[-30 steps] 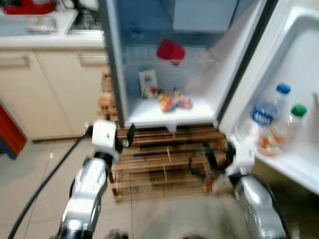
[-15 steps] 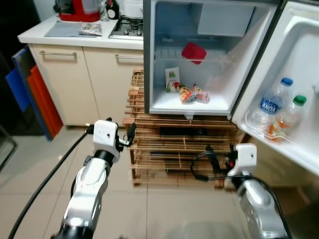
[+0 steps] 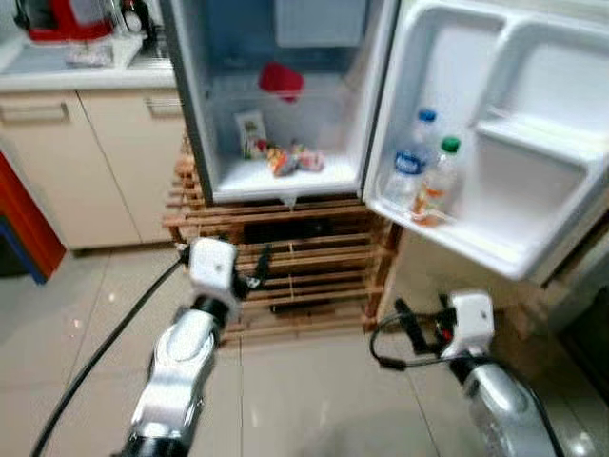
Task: Restocking fridge
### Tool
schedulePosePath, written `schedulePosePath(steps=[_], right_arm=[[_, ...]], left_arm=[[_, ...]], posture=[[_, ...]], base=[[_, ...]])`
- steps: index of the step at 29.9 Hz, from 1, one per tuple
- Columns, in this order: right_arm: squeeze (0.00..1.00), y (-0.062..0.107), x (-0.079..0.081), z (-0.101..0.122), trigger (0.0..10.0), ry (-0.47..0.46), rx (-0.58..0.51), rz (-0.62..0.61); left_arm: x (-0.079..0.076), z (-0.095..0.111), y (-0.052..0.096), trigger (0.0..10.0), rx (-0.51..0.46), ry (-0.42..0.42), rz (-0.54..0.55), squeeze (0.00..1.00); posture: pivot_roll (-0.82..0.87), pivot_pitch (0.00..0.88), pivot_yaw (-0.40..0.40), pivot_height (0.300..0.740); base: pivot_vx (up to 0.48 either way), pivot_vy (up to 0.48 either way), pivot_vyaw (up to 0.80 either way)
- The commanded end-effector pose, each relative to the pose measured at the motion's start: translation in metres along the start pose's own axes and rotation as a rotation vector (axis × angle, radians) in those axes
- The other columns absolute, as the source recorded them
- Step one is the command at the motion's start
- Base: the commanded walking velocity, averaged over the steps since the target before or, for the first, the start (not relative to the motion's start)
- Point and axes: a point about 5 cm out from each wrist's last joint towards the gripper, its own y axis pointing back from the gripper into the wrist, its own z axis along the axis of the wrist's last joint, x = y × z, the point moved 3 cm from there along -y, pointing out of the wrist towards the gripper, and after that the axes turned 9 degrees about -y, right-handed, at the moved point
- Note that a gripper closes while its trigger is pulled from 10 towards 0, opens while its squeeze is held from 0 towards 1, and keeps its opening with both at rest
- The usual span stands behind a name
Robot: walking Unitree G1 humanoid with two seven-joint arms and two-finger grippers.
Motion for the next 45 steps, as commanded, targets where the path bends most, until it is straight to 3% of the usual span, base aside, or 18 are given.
schedulePosePath(steps=[1, 4, 5, 9, 12, 15, 16, 18, 19, 21, 23, 24, 25, 28, 33, 37, 40, 45], right_arm=[[0.00, -0.002, 0.002, 0.002, 10.0, 0.004, -0.012, 0.003], [0.00, -0.001, -0.003, -0.008, 10.0, 0.002, 0.024, -0.009], [0.00, 0.001, -0.012, -0.023, 10.0, -0.002, 0.081, -0.037], [0.00, 0.006, -0.031, -0.046, 10.0, 0.026, 0.185, -0.129], [0.00, 0.008, -0.039, -0.049, 10.0, 0.044, 0.213, -0.179], [0.00, 0.015, -0.074, -0.048, 10.0, 0.146, 0.277, -0.398], [0.00, 0.015, -0.074, -0.048, 10.0, 0.146, 0.277, -0.398], [0.00, 0.020, -0.102, -0.033, 10.0, 0.234, 0.281, -0.549], [0.00, 0.020, -0.102, -0.033, 10.0, 0.234, 0.281, -0.549], [0.00, 0.015, -0.123, 0.006, 10.0, 0.351, 0.204, -0.667], [0.00, 0.003, -0.128, 0.041, 10.0, 0.412, 0.110, -0.713], [0.00, 0.003, -0.128, 0.041, 10.0, 0.412, 0.110, -0.713], [0.00, -0.011, -0.126, 0.071, 10.0, 0.404, 0.019, -0.722], [0.00, -0.025, -0.118, 0.096, 10.0, 0.387, -0.052, -0.716], [0.00, -0.060, -0.090, 0.148, 10.0, 0.342, -0.163, -0.662], [0.00, -0.076, -0.070, 0.175, 10.0, 0.358, -0.203, -0.617], [0.00, -0.079, -0.067, 0.180, 10.0, 0.360, -0.205, -0.614], [0.00, -0.087, -0.056, 0.192, 10.0, 0.283, -0.227, -0.593]], left_arm=[[0.008, 0.003, -0.001, 10.0, -0.013, -0.013, 0.011, 0.00], [0.008, 0.002, 0.000, 10.0, -0.009, -0.011, 0.008, 0.00], [0.008, 0.001, -0.001, 10.0, -0.005, -0.012, 0.011, 0.00], [0.013, -0.003, -0.002, 10.0, 0.016, 0.023, 0.042, 0.00], [0.015, -0.007, -0.002, 10.0, 0.034, 0.043, 0.056, 0.00], [0.022, -0.026, 0.000, 10.0, 0.116, 0.016, 0.091, 0.00], [0.022, -0.026, 0.000, 10.0, 0.116, 0.016, 0.091, 0.00], [0.020, -0.047, 0.003, 10.0, 0.230, -0.045, 0.066, 0.00], [0.020, -0.047, 0.003, 10.0, 0.230, -0.045, 0.066, 0.00], [0.022, -0.079, 0.012, 10.0, 0.424, -0.127, 0.040, 0.00], [0.025, -0.094, 0.016, 10.0, 0.517, -0.146, 0.022, 0.00], [0.025, -0.094, 0.016, 10.0, 0.517, -0.146, 0.022, 0.00], [0.024, -0.098, 0.016, 10.0, 0.542, -0.155, 0.003, 0.00], [0.022, -0.098, 0.014, 10.0, 0.535, -0.142, -0.004, 0.00], [0.009, -0.090, 0.005, 10.0, 0.495, -0.127, -0.045, 0.00], [0.009, -0.088, 0.001, 10.0, 0.486, -0.134, -0.042, 0.00], [0.010, -0.088, 0.001, 10.0, 0.483, -0.135, -0.038, 0.00], [0.014, -0.091, 0.004, 10.0, 0.493, -0.136, -0.020, 0.00]], posture=[[-0.13, 0.000, 0.021, 0.740], [-0.13, 0.000, 0.023, 0.740], [-0.13, 0.000, 0.027, 0.740], [-0.14, 0.000, 0.028, 0.740], [-0.14, 0.000, 0.028, 0.740], [-0.13, 0.000, 0.028, 0.740], [-0.13, 0.000, 0.028, 0.740], [-0.13, 0.000, 0.030, 0.740], [-0.13, 0.000, 0.030, 0.740], [-0.12, 0.000, 0.032, 0.740], [-0.11, 0.000, 0.025, 0.740], [-0.11, 0.000, 0.025, 0.740], [-0.10, 0.000, 0.025, 0.740], [-0.10, 0.000, 0.025, 0.740], [-0.08, 0.000, 0.009, 0.740], [-0.06, 0.000, -0.007, 0.740], [-0.06, 0.000, -0.009, 0.740], [-0.05, 0.000, -0.016, 0.740]], base=[[0.000, -0.469, 0.00], [0.000, -0.469, 0.00], [0.000, -0.469, 0.00], [0.000, -0.469, 0.00], [0.170, -0.349, 0.00], [0.000, 0.000, 0.00], [0.000, 0.000, 0.00], [0.000, 0.000, 0.00], [0.000, 0.000, 0.00], [0.000, 0.000, 0.00], [0.000, 0.000, 0.00], [0.000, 0.000, 0.00], [0.000, 0.000, 0.00], [0.000, 0.000, 0.00], [0.000, 0.000, 0.00], [0.000, 0.000, 0.00], [0.000, 0.000, 0.00], [0.000, 0.000, 0.00]])
